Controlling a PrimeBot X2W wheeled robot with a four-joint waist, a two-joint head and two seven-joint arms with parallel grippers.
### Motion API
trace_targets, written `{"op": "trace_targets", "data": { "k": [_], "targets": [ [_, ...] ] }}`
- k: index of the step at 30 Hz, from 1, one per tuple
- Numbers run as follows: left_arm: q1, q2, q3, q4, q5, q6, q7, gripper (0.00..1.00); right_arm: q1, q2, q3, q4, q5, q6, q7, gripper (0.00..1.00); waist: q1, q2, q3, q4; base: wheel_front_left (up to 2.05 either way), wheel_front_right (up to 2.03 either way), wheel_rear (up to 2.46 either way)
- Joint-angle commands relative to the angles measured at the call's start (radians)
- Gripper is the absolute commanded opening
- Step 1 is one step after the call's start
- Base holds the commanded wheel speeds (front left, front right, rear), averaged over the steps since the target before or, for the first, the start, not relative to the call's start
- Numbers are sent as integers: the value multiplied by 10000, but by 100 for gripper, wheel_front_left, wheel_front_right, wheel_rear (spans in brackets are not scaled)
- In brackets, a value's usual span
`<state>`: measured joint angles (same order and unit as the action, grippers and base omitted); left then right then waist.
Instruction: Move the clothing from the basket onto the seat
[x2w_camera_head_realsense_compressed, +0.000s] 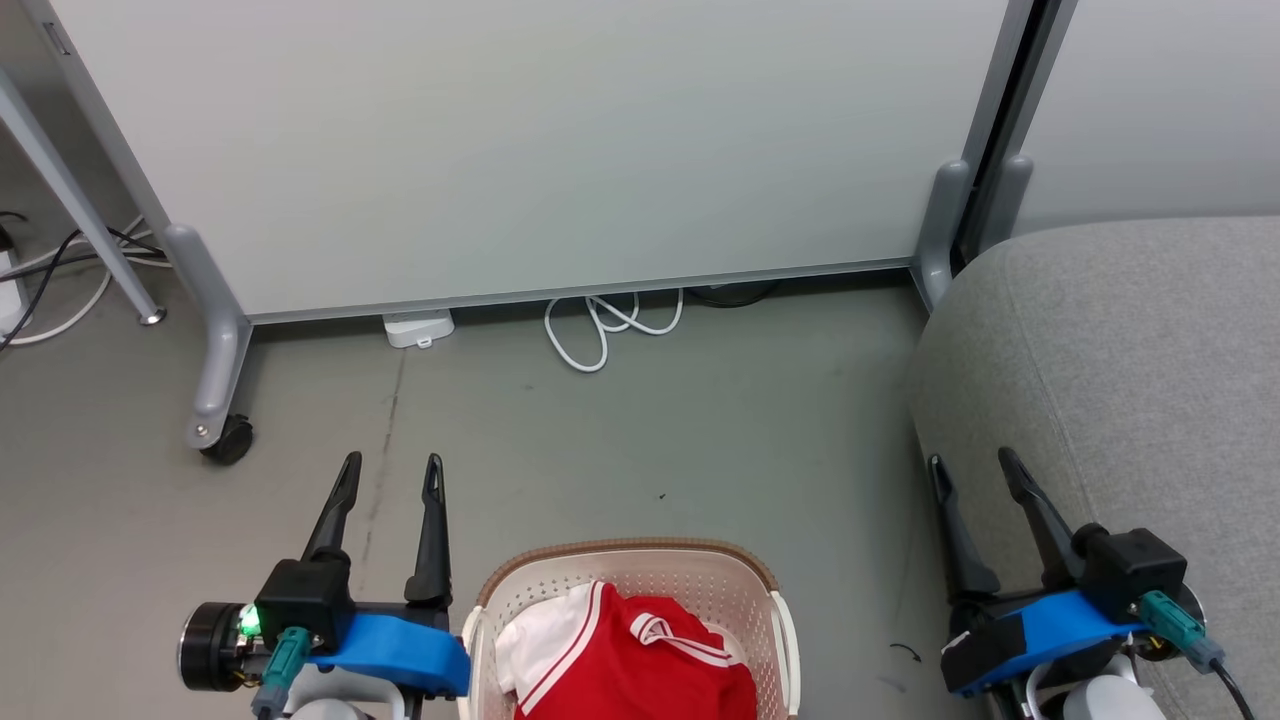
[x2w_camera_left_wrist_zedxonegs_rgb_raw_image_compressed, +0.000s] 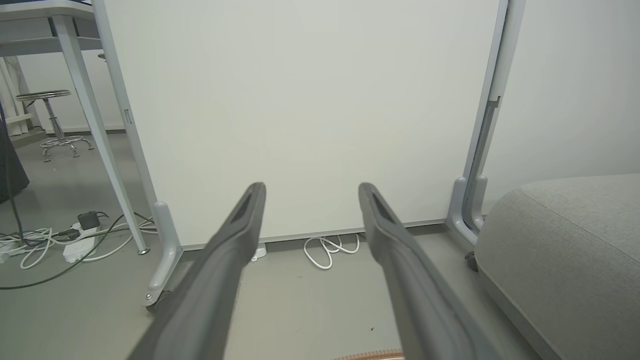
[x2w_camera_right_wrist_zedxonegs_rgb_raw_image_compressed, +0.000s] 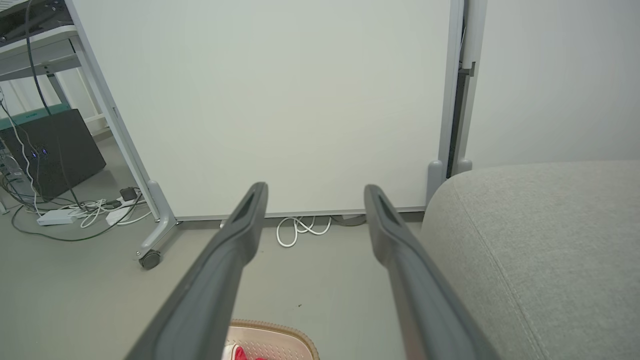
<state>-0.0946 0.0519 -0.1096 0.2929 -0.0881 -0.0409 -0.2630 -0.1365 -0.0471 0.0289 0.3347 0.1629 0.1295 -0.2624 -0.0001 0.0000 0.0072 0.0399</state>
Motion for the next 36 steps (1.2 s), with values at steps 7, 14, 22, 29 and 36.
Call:
{"op": "trace_targets", "data": {
  "k": [7, 14, 22, 29, 36],
  "targets": [
    [-475, -13, -289, 351, 57, -263, -29, 100, -248, -57, 95, -160, -44, 22, -38, 100, 1, 0, 289, -161, 0, 0, 0],
    [-1220, 30, -639, 862, 262, -532, -28, 100, -496, -57, 96, -392, -143, 20, -38, 100, 1, 0, 875, -437, 0, 0, 0],
    [-2676, 313, -1339, 2081, 510, -817, -26, 100, -1054, -53, 42, -718, -312, 16, -38, 100, 1, 0, 2113, -978, 0, 0, 0],
    [-4161, 680, -2409, 3563, 698, -906, -26, 100, -1757, -51, 141, -1077, -371, 14, -38, 100, 1, 0, 3424, -1464, 0, 0, 0],
    [-5507, 1007, -4092, 5107, 313, -891, -28, 100, -2233, -48, 100, -1375, -415, 14, -38, 100, 1, 0, 4530, -1787, 0, 0, 0]
  ]
}}
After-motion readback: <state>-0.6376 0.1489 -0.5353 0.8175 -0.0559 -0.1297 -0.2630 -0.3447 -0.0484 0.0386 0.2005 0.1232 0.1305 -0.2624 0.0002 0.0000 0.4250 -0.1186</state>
